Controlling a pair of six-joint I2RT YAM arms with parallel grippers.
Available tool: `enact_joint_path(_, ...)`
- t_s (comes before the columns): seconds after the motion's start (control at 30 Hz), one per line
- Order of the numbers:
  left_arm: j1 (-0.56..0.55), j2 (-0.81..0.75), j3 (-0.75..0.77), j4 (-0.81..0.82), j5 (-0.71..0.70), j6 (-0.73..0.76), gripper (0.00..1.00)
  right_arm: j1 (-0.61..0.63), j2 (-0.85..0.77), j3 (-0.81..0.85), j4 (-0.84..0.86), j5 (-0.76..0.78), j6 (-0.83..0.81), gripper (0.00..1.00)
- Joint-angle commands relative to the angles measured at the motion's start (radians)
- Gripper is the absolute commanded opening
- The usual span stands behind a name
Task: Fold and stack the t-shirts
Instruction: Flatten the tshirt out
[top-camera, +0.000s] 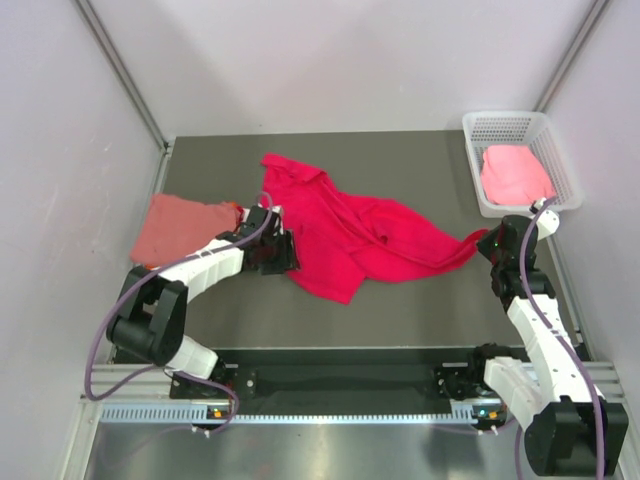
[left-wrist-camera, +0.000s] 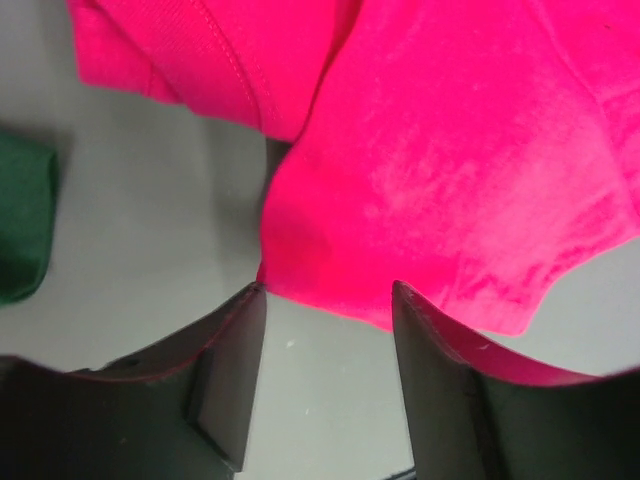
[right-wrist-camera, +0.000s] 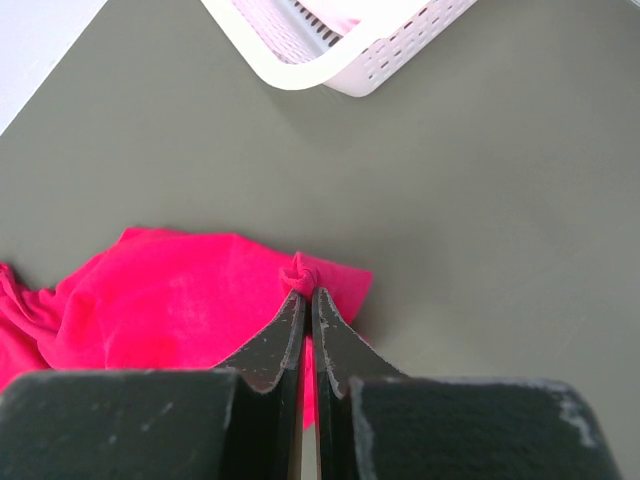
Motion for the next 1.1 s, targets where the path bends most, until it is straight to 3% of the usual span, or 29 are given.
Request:
enact_joint_path(0.0, -0.001, 0.045, 0.0, 0.077, 0.025, 0.006, 0.53, -0.007, -0.008, 0.003, 0.045, -0.001, -0.008, 0.0)
enact_joint_path(0.1, 0.0, 0.074, 0.006, 0.071, 0.008, -0.005, 0.48, -0.008, -0.006, 0.004, 0.045, 0.001, -0.009, 0.0)
enact_joint_path(0.23, -0.001, 0.076, 0.005, 0.043, -0.073, -0.025, 0.52, -0.008, -0.006, 0.007, 0.044, 0.004, -0.015, 0.0)
enact_joint_path(0.33, 0.0, 0.076, 0.002, 0.04, -0.09, -0.031, 0.5, -0.008, -0.003, 0.006, 0.045, 0.002, -0.012, 0.0)
enact_joint_path(0.47, -0.001, 0.1, 0.003, 0.057, -0.038, -0.036, 0.13, -0.008, 0.0, 0.007, 0.048, -0.001, -0.009, 0.0)
enact_joint_path(0.53, -0.001, 0.102, 0.003, 0.059, -0.021, -0.034, 0.02, -0.008, 0.0, 0.007, 0.046, -0.003, -0.011, 0.0)
enact_joint_path(1.07, -0.006, -0.108, -0.017, -0.132, -0.041, -0.042, 0.0, -0.007, -0.02, 0.007, 0.031, 0.005, -0.011, 0.0)
